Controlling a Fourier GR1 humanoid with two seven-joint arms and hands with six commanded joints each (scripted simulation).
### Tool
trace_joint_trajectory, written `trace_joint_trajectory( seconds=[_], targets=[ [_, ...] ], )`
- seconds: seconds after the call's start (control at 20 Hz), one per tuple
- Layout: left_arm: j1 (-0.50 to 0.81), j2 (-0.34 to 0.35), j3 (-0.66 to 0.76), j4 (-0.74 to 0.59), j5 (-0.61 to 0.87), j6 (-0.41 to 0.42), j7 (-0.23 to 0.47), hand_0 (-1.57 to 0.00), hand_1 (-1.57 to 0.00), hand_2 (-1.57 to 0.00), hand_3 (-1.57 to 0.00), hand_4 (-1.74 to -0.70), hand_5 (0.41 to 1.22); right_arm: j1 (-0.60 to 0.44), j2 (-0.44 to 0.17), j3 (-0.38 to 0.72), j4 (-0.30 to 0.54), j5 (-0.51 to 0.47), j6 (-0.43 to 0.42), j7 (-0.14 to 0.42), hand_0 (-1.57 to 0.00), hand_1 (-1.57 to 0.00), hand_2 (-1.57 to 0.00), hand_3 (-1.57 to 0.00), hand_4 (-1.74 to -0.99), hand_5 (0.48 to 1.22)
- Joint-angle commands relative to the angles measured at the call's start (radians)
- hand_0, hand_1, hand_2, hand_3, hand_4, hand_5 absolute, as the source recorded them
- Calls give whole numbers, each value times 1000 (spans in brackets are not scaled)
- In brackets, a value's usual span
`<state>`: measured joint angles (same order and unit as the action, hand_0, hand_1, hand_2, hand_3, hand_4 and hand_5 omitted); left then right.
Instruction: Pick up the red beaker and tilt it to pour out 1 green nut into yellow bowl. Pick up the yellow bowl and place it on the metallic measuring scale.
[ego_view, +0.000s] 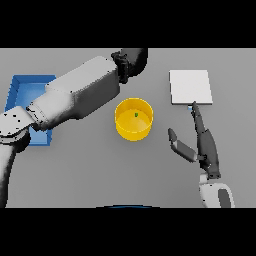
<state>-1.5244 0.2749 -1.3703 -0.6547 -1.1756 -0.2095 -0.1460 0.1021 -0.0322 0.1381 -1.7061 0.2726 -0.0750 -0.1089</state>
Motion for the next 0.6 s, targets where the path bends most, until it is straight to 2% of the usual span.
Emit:
trace_joint_trajectory(
  seconds=[0.0, 0.1, 0.15, 0.25, 0.3, 0.4, 0.5, 0.55],
  targets=[
    [-28, 7, 17, 15, 17, 6, -6, -1571, -1571, -1571, -1571, -1725, 1221, -1, 10, 11, -4, 11, -6, -3, 1, 1, 1, 1, -1154, 654],
    [-92, 34, 64, 75, 59, 39, -4, -1571, -1571, -1571, -1179, -1731, 1221, -15, 12, 15, 2, 25, -15, -5, 1, 1, 1, 1, -1160, 660],
    [-115, 43, 97, 139, 85, 58, 24, -1571, -1571, -1571, -1257, -1726, 1221, -3, 10, 20, -4, 26, -10, -25, 1, 1, 1, 1, -1160, 663],
    [-159, 71, 190, 221, 184, 69, 26, -1571, -1571, -1571, -1370, -1727, 1221, -4, 13, 16, 3, 9, -3, -31, 1, 1, 1, 1, -1160, 661],
    [-176, 77, 241, 262, 236, 61, 59, -1571, -1571, -1571, -1410, -1729, 1221, -1, 22, 20, 18, 10, -5, -40, 1, 1, 1, 1, -1156, 658],
    [-175, 120, 383, 331, 394, 73, 93, -1571, -1571, -1571, -1468, -1734, 1221, -20, 11, 13, 25, 40, -28, -8, 1, 1, 1, 1, -1146, 641],
    [-165, 162, 512, 398, 543, 89, 143, -1571, -1571, -1571, -1417, -1736, 1221, -40, 5, 18, 22, 68, -44, 7, 1, 1, 1, 1, -1144, 633],
    [-158, 189, 563, 425, 607, 101, 155, -1571, -1571, -1571, -1402, -1737, 1221, -33, 8, 19, 26, 59, -39, -8, 1, 1, 1, 1, -1142, 630]
  ],
)
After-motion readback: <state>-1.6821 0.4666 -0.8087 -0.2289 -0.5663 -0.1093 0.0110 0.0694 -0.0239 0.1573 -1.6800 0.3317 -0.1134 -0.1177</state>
